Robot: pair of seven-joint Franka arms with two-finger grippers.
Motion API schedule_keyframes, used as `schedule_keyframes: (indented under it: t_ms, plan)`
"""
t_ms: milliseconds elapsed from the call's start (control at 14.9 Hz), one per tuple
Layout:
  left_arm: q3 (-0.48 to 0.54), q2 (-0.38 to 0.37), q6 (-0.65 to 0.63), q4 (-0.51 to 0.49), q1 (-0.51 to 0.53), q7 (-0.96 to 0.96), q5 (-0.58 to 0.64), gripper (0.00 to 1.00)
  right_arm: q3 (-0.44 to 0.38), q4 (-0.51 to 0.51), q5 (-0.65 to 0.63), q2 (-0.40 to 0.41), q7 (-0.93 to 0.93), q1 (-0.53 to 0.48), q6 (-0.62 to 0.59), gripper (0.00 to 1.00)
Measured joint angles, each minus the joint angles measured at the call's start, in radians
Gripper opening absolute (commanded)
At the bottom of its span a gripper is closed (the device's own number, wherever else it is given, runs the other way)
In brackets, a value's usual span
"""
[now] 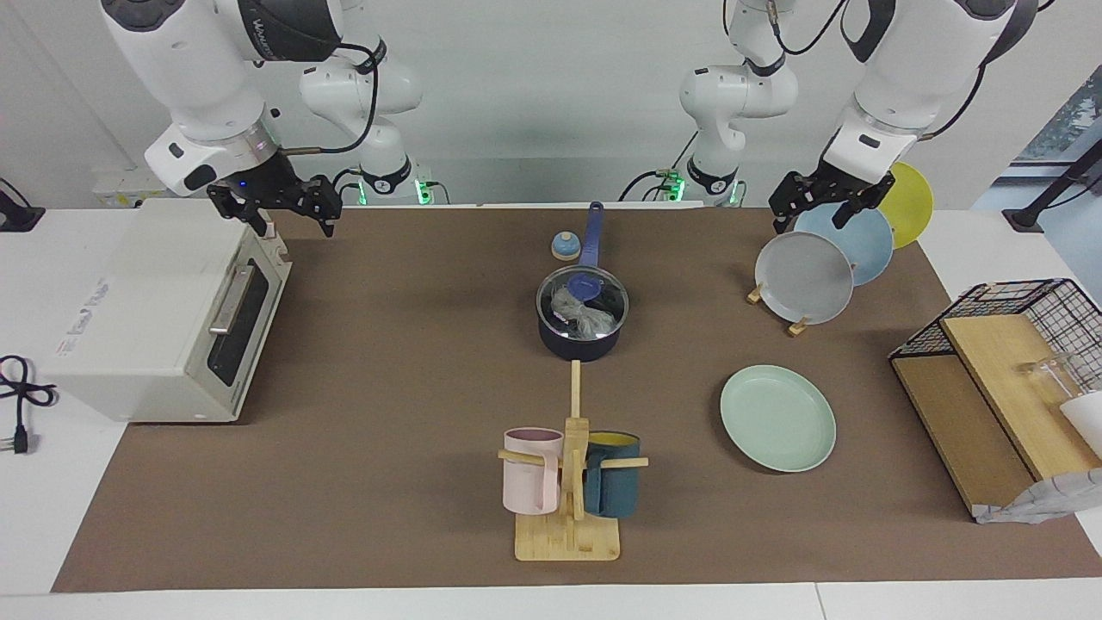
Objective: Transfer vermicelli from plate to pot
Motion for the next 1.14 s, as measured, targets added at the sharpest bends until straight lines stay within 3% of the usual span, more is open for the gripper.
schedule_keyframes:
  t_ms: [335,1139]
  plan:
    - [0.0,0.0,0.0,0.0,0.0,0.0,0.0,1.0,-0.003,0.0,0.0,0.0,-0.023,-0.048,0.0,1.0]
    - [0.0,0.0,0.0,0.0,0.0,0.0,0.0,1.0,0.027,0.003,0.008,-0.007,-0.062,-0.049,0.0,1.0]
